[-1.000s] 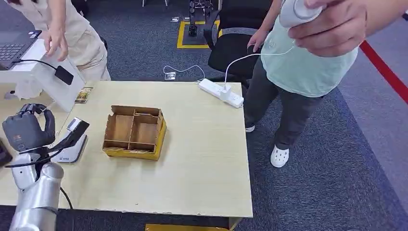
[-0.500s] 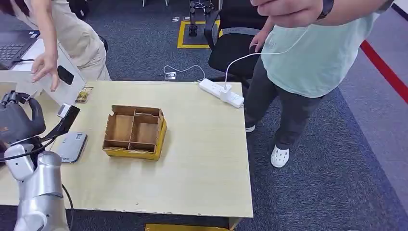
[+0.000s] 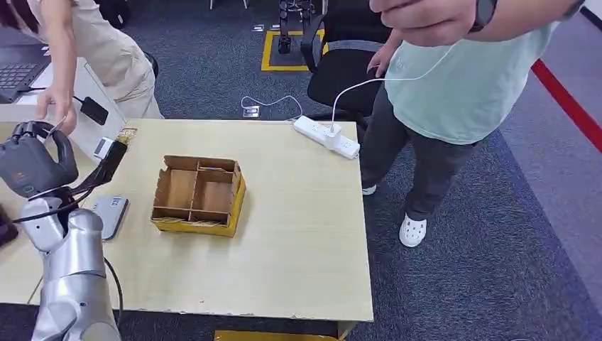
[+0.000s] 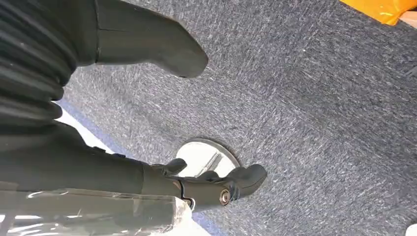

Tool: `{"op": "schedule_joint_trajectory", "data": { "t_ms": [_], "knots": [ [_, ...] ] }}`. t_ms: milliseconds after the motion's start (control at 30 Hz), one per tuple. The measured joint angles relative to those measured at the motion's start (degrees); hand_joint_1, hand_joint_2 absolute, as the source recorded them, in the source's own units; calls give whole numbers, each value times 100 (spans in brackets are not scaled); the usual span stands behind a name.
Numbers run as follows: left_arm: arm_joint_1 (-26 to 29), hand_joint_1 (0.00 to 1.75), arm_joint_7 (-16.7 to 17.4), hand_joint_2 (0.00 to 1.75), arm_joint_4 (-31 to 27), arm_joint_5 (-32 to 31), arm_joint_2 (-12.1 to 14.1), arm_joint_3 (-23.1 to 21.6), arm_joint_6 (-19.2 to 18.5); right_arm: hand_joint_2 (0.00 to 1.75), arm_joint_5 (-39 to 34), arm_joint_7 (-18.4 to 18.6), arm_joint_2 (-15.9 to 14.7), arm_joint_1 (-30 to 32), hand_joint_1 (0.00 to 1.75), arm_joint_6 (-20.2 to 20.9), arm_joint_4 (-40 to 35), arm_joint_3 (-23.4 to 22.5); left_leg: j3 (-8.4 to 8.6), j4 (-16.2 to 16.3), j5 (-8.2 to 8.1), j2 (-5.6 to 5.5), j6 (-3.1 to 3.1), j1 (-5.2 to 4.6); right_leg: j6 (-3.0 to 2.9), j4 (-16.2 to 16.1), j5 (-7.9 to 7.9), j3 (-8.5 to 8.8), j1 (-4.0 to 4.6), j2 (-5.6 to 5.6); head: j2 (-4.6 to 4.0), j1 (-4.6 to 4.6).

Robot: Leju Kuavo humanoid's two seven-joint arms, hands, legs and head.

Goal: Pass the card to the sensor for recognition and then transmit it.

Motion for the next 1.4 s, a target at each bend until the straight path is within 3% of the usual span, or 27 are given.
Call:
{"op": "schedule_joint_trajectory", "data": {
  "t_ms": [300, 433, 533, 633, 767, 967, 1067, 1133, 1167, 1233, 1300, 1400],
  "knots": [
    [-10, 0, 97, 175, 154, 495, 26, -101, 0, 175, 61, 0, 2, 0, 0, 2, 0, -33, -2, 0, 0, -1, 0, 0, 0, -1, 0, -1, 0, 0, 0, 0],
    [-33, 0, 880, 175, 613, 998, 414, -698, -2, 175, 72, 7, 2, -2, 0, 22, 0, -61, -1, 0, 1, 3, 0, 3, -2, 0, 2, -2, 0, 2, 0, -2],
    [-31, 0, 1205, 175, 835, 1225, 730, -1181, -4, 175, 87, 42, 2, -8, 0, 22, -2, -96, -2, -1, 1, 3, -1, 5, -3, 2, 2, -2, 1, 2, 0, 0],
    [-14, 0, 1403, 175, 934, 1231, 988, -1469, -2, 175, 103, 50, 2, -8, 0, 22, -2, -133, -3, -2, 1, 3, -1, 5, -3, 2, 1, -2, 1, 3, 0, 0],
    [108, 0, 1957, 175, 1100, 903, 1415, -1670, -2, 175, 111, 50, 2, -14, 0, 20, -2, -157, -8, -4, -1, 23, -2, 5, -3, 3, 1, -9, 1, 22, 0, 0],
    [397, 0, 1998, 175, 1204, 844, 1866, -1668, -2, 175, 116, 50, 2, -11, 0, 20, -4, -184, -17, -4, 0, 12, -1, 4, -3, 2, -2, -16, 2, 12, 0, 0],
    [538, 0, 1759, 175, 1220, 1094, 1952, -1637, -2, 175, 146, 50, 0, -7, 0, 13, -4, -190, -17, -4, 0, 12, -1, 1, -3, 2, -2, -16, 1, 14, 0, -2],
    [721, 0, 1032, 175, 1198, 1849, 1950, -1622, -106, 175, 131, 29, 0, 4, 0, 0, -4, -231, -15, -4, -1, 14, -1, -1, -3, 0, -2, -17, 0, 16, 0, 0],
    [863, 0, 654, 175, 1119, 2322, 1934, -1628, -309, 175, 116, -11, 0, 10, 0, -4, -4, -258, -15, -4, -1, 14, -1, -1, -3, 0, -2, -18, 0, 16, 0, 0],
    [1284, 0, 130, 175, 682, 3212, 1917, -1752, -1114, 175, 109, -87, -7, 23, 0, -7, -4, -308, -16, -3, -2, 19, 0, 0, -3, -2, -2, -20, 0, 20, 0, 0],
    [1666, 0, 79, 175, 202, 3474, 1930, -1944, -1592, 175, 101, -131, -26, 43, 0, -7, -4, -332, -21, -3, -3, 18, 1, 0, -2, -5, -2, -23, 1, 18, 0, 2],
    [1979, 0, 142, 175, -303, 3600, 1948, -2065, -1753, 175, 92, -149, -46, 46, 0, -4, -4, -380, -23, -3, -5, 17, -1, 1, -2, -6, -2, -23, 0, 18, 0, 0]
  ]
}}
